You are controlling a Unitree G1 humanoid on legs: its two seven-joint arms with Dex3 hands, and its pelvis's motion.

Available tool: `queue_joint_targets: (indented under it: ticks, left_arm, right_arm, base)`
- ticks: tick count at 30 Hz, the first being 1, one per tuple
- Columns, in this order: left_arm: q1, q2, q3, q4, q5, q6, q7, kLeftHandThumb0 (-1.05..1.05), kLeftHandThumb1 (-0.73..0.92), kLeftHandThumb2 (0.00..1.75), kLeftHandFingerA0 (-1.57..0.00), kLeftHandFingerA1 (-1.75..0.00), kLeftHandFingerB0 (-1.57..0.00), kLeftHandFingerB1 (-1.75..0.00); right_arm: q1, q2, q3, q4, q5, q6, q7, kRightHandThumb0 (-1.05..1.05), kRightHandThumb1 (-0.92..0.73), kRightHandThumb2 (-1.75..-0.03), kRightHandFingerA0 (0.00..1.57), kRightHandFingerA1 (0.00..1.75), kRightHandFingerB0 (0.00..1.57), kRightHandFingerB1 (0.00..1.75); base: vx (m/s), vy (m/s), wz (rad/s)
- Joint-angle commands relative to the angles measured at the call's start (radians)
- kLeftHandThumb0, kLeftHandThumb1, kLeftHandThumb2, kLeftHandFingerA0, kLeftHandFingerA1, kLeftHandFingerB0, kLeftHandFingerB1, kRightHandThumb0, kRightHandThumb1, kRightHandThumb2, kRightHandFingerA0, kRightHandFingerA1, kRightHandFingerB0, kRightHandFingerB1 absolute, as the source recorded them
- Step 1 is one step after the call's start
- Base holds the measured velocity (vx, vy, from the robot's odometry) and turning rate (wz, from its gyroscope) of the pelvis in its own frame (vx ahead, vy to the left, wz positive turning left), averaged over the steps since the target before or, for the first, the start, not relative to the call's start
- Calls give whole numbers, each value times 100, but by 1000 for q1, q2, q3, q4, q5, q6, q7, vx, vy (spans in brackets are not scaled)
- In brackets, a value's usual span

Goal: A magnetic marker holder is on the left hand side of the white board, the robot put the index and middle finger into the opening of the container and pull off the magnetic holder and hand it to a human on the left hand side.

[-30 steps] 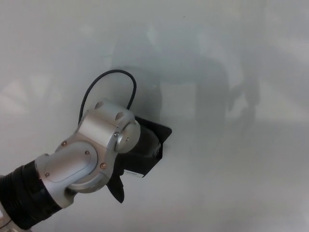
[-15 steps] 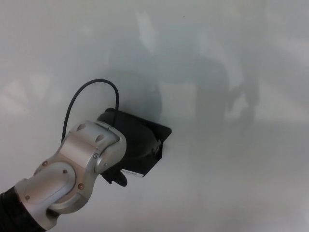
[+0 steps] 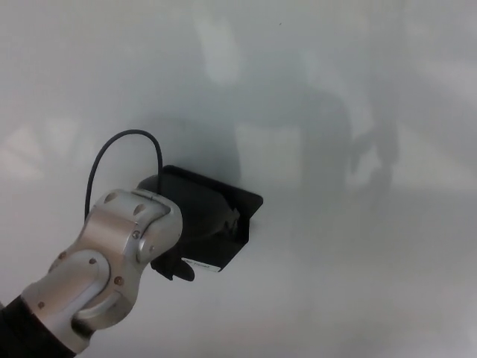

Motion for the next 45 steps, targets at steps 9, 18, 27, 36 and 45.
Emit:
queue_joint_targets:
  ticks: [9, 18, 27, 36, 45]
  left_arm:
    - [18, 14, 6, 148, -36, -8, -50, -22, 57, 58, -56, -134, -33, -38]
    - [-4, -18, -12, 339, -150, -10, -184, -20, 55, 58, -67, -153, -31, -42]
    - [39, -58, 120, 400, -417, 77, -354, -27, 51, 49, -61, -175, -51, -170]
    - [45, -108, 229, 422, -568, 245, -455, -20, 47, 51, -68, -175, -48, -175]
    - [74, -163, 353, 380, -709, 387, -499, -16, 52, 51, -61, -175, -42, -175]
  right_arm:
    - [-17, -19, 9, 5, -7, -1, -12, -64, -81, -64, 60, 41, 25, 30]
    - [-41, -18, 10, -2, -4, -5, -14, -65, -80, -65, 61, 41, 27, 30]
    - [-50, -20, 10, -5, -3, -4, -10, -65, -81, -65, 62, 41, 27, 29]
    - [-61, -17, 4, -8, 6, -6, 1, -70, -65, -98, 56, 57, 25, 45]
    - [-75, -21, 13, -13, -6, 2, -13, -65, -82, -65, 63, 41, 30, 30]
  base:
    - [0, 0, 0]
    - [0, 0, 0]
    - [0, 0, 0]
    - [0, -1, 1]
    - [0, 0, 0]
